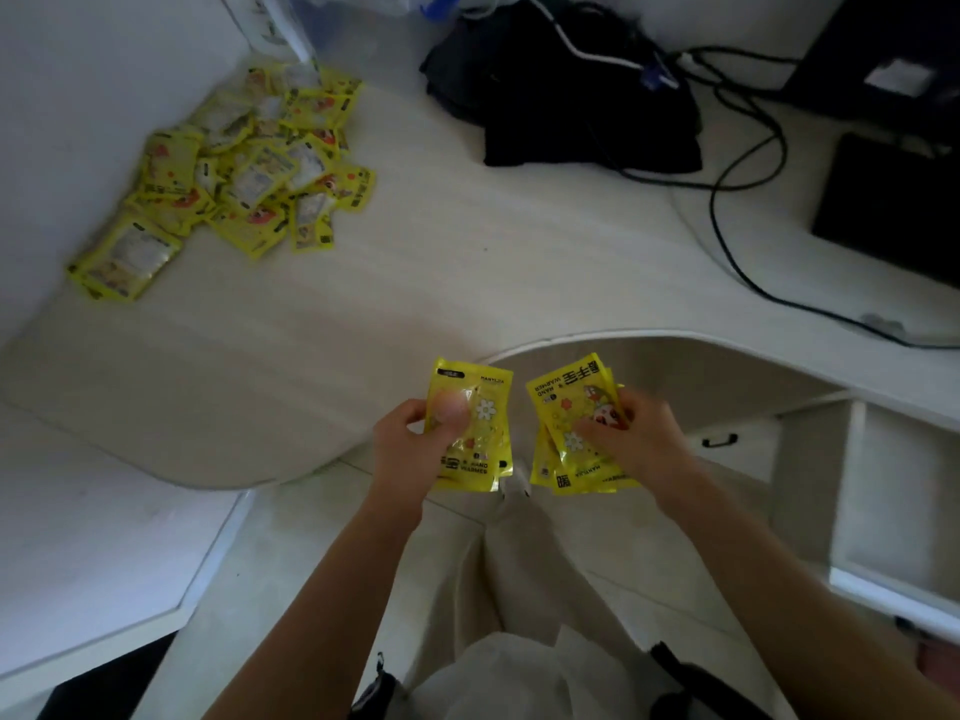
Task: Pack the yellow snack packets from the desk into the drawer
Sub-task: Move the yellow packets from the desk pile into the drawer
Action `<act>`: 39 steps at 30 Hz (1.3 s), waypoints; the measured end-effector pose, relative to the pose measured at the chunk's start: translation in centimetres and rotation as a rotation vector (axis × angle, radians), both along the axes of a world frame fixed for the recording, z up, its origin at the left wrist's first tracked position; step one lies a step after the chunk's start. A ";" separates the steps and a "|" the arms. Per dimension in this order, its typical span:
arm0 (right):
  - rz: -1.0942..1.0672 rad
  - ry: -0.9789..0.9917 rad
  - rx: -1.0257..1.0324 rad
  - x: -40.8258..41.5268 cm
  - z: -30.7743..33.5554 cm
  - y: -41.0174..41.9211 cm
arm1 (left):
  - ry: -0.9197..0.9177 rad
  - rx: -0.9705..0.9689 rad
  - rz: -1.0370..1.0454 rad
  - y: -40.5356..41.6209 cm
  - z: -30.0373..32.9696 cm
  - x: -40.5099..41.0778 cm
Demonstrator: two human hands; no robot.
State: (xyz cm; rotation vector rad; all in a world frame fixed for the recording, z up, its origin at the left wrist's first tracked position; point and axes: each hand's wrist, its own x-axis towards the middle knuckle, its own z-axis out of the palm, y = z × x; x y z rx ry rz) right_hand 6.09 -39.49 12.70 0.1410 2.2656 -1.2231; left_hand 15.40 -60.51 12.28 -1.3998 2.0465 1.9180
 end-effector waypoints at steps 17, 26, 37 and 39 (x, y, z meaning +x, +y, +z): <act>-0.328 -0.032 -0.024 8.2 0.0 26.2 | -0.004 0.017 -0.196 24.6 0.4 2.2; -0.377 -0.010 0.002 7.7 -0.4 39.0 | -0.021 0.044 -0.270 37.9 -1.0 0.6; -0.532 0.009 0.074 2.8 -2.9 47.2 | -0.030 0.040 -0.446 46.6 -3.1 -6.7; -0.564 0.001 0.096 1.4 -3.7 47.9 | -0.040 0.018 -0.472 47.6 -4.0 -8.4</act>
